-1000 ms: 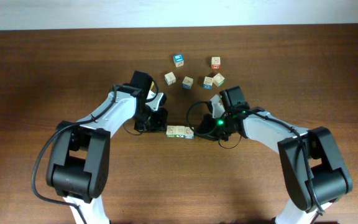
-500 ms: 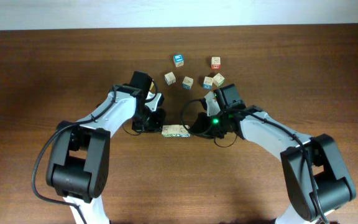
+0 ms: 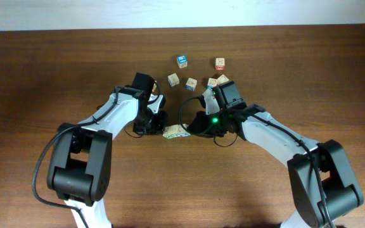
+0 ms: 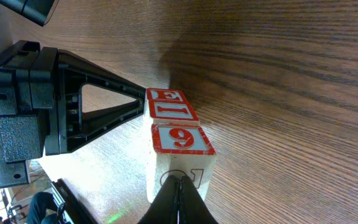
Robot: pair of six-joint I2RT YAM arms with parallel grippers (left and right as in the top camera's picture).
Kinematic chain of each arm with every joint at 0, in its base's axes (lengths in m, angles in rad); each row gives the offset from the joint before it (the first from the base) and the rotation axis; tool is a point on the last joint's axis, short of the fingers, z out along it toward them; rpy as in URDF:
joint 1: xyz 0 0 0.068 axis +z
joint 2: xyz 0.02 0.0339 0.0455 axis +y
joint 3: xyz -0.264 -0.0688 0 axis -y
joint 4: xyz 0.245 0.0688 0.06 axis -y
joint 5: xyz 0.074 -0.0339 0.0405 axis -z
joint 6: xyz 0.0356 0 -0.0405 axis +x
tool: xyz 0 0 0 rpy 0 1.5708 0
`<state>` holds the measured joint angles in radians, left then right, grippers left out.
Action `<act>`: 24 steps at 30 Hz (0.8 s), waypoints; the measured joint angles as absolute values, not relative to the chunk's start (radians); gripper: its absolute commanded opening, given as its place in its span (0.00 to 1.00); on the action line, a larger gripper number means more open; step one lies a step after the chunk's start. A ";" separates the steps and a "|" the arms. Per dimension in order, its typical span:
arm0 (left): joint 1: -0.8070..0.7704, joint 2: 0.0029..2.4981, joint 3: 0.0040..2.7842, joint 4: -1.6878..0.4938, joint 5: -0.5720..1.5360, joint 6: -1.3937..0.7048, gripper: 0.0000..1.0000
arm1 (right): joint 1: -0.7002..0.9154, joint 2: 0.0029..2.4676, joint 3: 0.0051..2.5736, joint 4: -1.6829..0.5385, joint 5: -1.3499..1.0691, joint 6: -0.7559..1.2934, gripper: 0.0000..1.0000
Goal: Rotate 3 blocks
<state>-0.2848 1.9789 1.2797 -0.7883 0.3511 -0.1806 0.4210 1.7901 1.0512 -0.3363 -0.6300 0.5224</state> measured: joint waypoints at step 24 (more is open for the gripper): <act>-0.195 1.979 1.305 -0.786 0.358 -0.181 0.00 | 0.509 1.778 1.129 -0.374 -0.617 0.537 0.04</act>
<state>-0.1947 1.9789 1.3052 -0.7864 0.3576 -0.1806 0.5087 1.7782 1.1294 -0.3740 -0.6174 0.5373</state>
